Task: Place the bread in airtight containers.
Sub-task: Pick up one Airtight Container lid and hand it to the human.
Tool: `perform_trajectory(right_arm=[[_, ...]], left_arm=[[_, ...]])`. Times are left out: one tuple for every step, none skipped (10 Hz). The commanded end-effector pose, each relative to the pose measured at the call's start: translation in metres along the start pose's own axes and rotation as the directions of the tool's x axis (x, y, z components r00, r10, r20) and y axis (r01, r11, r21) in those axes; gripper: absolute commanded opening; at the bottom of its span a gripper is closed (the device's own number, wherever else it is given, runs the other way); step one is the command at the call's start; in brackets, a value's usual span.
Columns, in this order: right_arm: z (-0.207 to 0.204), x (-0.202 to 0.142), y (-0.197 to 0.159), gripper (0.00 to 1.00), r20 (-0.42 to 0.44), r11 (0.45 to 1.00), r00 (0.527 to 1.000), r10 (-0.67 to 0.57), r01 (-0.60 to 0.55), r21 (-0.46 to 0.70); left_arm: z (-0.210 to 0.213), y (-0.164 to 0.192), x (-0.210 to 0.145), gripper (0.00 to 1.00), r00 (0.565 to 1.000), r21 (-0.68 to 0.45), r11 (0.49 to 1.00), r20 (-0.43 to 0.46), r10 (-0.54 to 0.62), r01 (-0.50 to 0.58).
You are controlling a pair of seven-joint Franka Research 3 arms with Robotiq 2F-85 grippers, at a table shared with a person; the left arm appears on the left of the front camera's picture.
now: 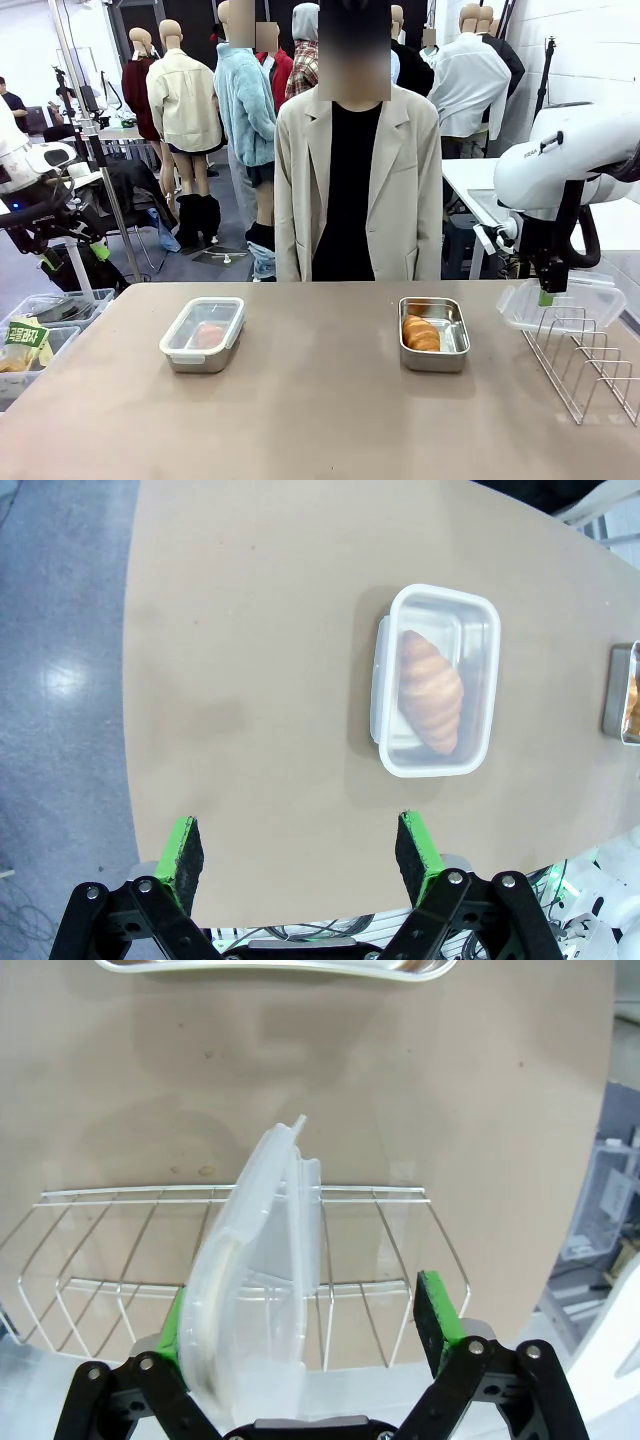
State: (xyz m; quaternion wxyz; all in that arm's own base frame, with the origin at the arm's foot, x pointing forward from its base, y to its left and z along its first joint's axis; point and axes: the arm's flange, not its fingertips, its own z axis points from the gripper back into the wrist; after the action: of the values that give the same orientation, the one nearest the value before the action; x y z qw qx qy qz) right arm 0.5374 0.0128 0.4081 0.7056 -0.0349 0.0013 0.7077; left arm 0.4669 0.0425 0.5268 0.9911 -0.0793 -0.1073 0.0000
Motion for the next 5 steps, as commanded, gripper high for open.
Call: perform_trajectory(right_arm=[[-0.0003, -0.0016, -0.0044, 0.82, -0.027, 1.0, 1.0, -0.001, 0.001, 0.023], [0.0017, -0.0022, -0.0042, 0.62, -0.018, 1.0, 1.0, -0.002, 0.002, 0.031], [0.0033, -0.0025, -0.0024, 0.43, -0.017, 0.999, 1.0, 0.005, -0.005, 0.033], [0.0041, -0.0031, -0.0012, 0.24, -0.016, 1.0, 1.0, 0.01, -0.009, 0.03], [0.0044, -0.0036, -0.0004, 0.04, -0.019, 1.0, 1.0, 0.007, -0.006, 0.028]], left_arm=[[0.002, 0.0014, 0.0009, 1.0, 1.0, 0.016, 1.0, 0.0, -0.001, 0.001], [0.002, 0.0014, 0.0009, 1.0, 1.0, 0.016, 1.0, 0.0, -0.001, 0.001], [0.002, 0.0014, 0.0009, 1.0, 1.0, 0.016, 1.0, 0.0, -0.001, 0.001], [0.002, 0.0014, 0.0009, 1.0, 1.0, 0.016, 1.0, 0.0, -0.001, 0.001], [0.002, 0.0014, 0.0009, 1.0, 1.0, 0.016, 1.0, 0.0, -0.001, 0.001]])
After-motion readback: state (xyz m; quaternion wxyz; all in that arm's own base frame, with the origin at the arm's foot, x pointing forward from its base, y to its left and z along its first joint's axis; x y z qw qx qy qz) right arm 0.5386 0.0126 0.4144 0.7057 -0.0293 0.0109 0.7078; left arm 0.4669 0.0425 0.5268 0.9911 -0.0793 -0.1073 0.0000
